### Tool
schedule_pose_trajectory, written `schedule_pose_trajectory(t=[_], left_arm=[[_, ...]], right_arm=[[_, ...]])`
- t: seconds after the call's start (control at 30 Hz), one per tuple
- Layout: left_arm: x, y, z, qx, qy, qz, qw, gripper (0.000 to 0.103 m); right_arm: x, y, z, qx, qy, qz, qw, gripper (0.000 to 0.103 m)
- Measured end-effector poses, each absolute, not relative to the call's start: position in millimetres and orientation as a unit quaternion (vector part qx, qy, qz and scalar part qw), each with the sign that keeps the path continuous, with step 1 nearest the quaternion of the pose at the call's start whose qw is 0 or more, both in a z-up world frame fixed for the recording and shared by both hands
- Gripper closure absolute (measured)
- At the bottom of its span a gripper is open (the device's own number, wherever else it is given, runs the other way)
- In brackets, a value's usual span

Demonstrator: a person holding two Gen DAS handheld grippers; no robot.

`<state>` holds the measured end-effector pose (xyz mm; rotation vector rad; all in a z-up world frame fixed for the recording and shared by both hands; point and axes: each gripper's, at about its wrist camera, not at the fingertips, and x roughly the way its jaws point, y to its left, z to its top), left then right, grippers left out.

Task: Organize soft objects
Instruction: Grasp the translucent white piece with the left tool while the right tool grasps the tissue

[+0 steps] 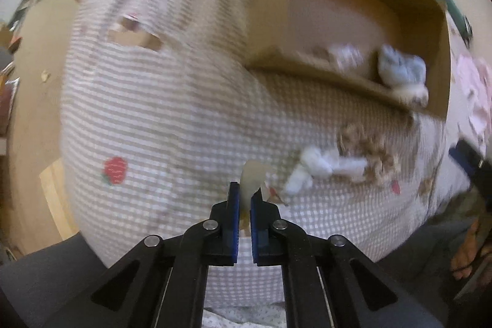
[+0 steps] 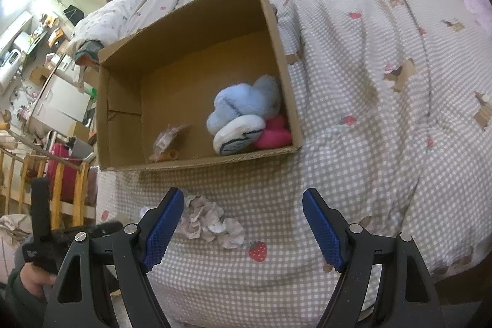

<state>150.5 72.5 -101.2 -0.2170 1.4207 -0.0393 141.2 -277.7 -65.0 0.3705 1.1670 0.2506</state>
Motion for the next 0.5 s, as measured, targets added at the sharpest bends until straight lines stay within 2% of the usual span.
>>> schedule_pose_trajectory(t=[0.1,0.23,0.5], left_arm=[[151.2,86.2,-79.7,-0.133,0.623,-0.019,0.771,0.097],[152.0,82.5,-56.8,-0.121,0.589,-0.020,0.799,0.097],[156.0,60.6,-50.9,-0.116,0.574,-0.024,0.810,0.097]], right_arm=[[142.5,-271.0,-72.6,0.187,0.561,0.138,0.794,0.019],[145.0,-256.1,-84.6,0.204,0.584,0.167,0.768,0.019],[156.9,-220.2,-112.0,0.159,0.631,0.158,0.742,0.021]])
